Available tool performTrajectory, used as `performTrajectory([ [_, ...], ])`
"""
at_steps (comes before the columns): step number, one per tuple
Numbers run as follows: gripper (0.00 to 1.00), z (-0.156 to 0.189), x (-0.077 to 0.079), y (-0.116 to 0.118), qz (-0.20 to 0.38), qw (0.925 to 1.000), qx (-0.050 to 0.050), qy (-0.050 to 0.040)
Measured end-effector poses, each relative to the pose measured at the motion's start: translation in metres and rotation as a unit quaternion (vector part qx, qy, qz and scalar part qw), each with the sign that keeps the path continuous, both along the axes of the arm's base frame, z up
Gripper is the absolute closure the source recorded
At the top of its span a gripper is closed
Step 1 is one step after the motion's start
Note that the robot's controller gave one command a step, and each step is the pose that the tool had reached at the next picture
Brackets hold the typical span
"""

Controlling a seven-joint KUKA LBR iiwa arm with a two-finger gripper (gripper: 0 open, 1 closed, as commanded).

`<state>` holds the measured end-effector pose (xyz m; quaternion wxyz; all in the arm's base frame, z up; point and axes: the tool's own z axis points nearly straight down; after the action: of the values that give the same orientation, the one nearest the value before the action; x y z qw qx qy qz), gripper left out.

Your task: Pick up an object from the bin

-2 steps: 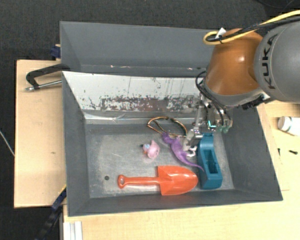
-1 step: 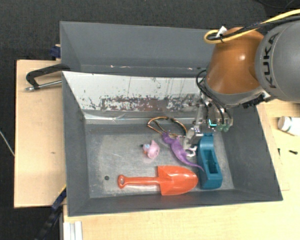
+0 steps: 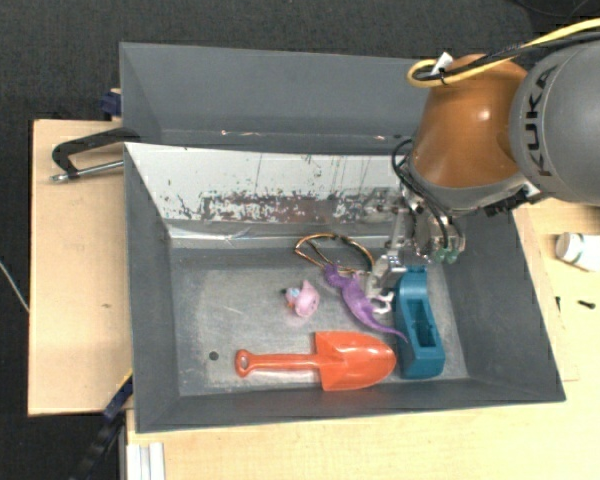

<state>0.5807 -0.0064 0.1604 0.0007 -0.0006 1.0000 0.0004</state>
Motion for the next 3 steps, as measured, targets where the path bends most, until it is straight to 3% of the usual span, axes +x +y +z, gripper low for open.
performTrajectory([
  [1, 0.00, -0.038, -0.012, -0.024, 0.127, 0.9919, 0.001, 0.0036],
  [2, 0.00, -0.057, 0.005, -0.034, 0.171, 0.9853, -0.001, -0.0032],
  [3, 1.00, -0.084, -0.001, -0.039, 0.012, 0.9999, 0.001, -0.0025],
])
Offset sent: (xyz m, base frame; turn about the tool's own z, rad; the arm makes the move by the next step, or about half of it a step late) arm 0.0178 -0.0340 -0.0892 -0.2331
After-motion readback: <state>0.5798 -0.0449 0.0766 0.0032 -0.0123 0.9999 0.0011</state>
